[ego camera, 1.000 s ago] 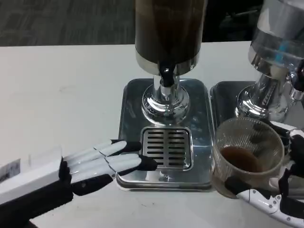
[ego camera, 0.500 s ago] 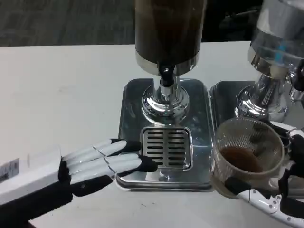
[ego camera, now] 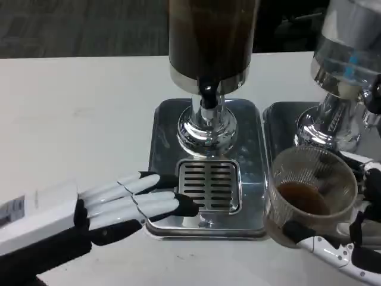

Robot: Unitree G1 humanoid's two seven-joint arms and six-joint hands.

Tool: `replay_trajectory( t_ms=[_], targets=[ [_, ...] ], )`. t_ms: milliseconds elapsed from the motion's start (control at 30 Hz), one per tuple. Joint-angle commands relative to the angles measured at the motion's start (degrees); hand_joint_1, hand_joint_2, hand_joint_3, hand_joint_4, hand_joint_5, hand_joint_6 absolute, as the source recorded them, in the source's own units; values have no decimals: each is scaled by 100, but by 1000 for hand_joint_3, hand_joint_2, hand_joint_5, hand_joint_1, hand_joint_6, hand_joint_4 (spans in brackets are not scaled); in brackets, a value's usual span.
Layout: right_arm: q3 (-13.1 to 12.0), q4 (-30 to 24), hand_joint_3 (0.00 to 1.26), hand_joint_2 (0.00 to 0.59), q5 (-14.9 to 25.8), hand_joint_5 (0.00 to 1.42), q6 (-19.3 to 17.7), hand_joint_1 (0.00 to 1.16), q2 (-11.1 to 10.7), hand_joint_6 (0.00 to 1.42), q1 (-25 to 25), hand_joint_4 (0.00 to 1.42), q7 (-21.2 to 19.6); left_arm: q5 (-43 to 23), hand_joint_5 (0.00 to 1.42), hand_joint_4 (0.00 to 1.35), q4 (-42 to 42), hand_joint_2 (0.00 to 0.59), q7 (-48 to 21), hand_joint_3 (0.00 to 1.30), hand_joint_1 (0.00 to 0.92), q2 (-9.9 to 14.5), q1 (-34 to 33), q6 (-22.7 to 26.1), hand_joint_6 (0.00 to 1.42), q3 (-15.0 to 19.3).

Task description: Grasp the cup under the faucet to collect the drink, then remove the cup.

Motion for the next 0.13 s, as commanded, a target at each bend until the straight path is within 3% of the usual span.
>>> replay_trajectory(
  t_ms=[33,133],
  targets=[
    [-18,-176,885,126,149,1101,-117,987,66,1331,-62,970,-50,57,0,0,5,131,60,92,0,102,-15,-21,8,58],
    [-18,-178,888,126,144,1101,-117,987,75,1331,-61,971,-46,75,0,0,-26,131,77,92,0,96,9,-29,8,88]
  ],
)
